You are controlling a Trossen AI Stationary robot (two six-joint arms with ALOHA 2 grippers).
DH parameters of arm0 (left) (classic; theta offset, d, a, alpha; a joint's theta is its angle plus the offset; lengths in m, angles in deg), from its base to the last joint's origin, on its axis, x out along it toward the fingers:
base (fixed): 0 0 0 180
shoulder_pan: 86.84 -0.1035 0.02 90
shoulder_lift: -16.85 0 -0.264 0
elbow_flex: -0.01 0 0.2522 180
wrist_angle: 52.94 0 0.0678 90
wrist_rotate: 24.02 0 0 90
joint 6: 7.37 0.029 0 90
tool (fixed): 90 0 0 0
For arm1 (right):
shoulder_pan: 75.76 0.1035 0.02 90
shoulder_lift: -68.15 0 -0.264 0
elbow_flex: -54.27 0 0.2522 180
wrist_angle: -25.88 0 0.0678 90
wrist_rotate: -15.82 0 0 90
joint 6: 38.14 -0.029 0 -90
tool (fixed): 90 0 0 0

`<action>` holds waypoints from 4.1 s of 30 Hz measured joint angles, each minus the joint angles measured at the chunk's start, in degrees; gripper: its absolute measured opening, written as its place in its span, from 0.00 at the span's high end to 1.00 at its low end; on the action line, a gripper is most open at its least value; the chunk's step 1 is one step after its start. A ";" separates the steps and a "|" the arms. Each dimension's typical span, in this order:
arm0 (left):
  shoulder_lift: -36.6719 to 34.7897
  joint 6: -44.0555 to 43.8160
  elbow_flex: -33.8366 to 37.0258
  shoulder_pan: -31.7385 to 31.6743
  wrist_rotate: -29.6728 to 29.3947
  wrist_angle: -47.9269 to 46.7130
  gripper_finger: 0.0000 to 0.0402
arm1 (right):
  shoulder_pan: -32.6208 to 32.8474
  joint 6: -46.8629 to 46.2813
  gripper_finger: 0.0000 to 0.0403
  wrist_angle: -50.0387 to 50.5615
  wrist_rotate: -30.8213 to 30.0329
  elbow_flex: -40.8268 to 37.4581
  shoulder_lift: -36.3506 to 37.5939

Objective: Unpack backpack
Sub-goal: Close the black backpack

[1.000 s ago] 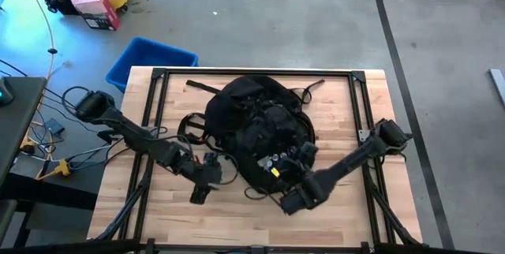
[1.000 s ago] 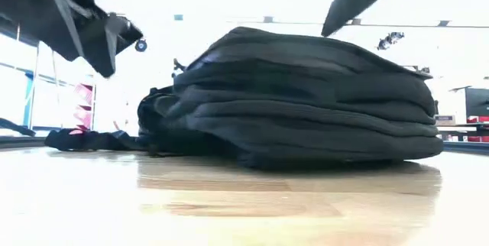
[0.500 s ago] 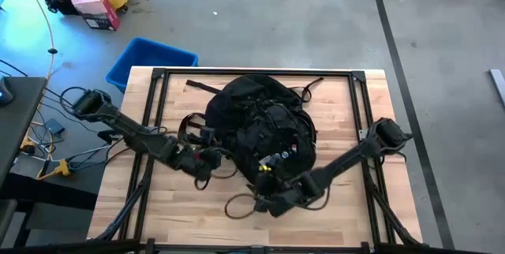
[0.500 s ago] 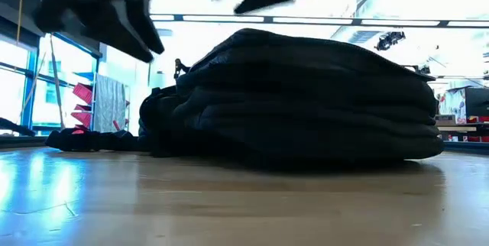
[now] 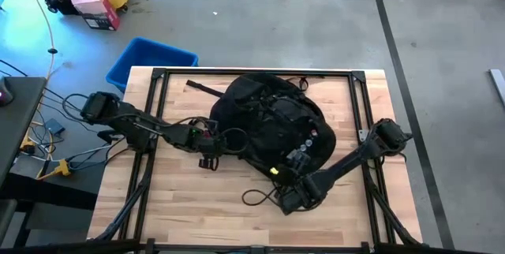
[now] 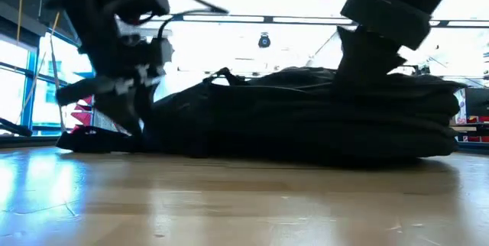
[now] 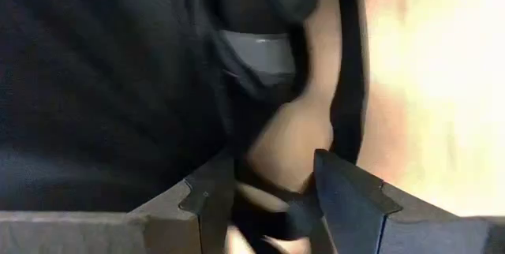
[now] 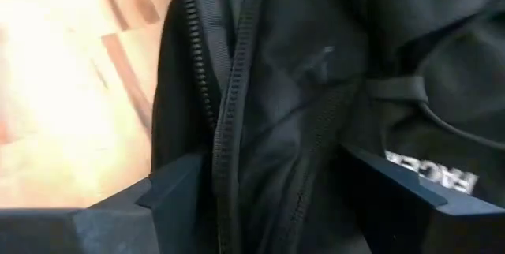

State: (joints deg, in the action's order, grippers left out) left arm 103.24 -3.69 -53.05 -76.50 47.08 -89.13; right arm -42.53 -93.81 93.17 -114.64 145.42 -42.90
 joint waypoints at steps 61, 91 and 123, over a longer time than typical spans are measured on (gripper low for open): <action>-7.11 -15.45 -5.73 22.31 -20.63 14.60 0.84 | -2.13 13.74 0.35 -6.49 1.36 20.36 -1.01; -6.76 -31.97 -9.59 23.11 -26.63 -21.31 0.84 | -19.88 26.01 0.48 22.22 -9.03 10.75 5.60; -6.82 -37.55 -0.80 21.38 -30.48 -20.25 0.84 | -19.41 48.91 0.79 -17.60 11.71 2.78 12.08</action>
State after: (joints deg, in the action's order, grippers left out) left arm 96.42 -41.24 -53.85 -55.12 16.60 -109.38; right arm -61.94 -44.90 75.57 -102.93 148.19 -30.83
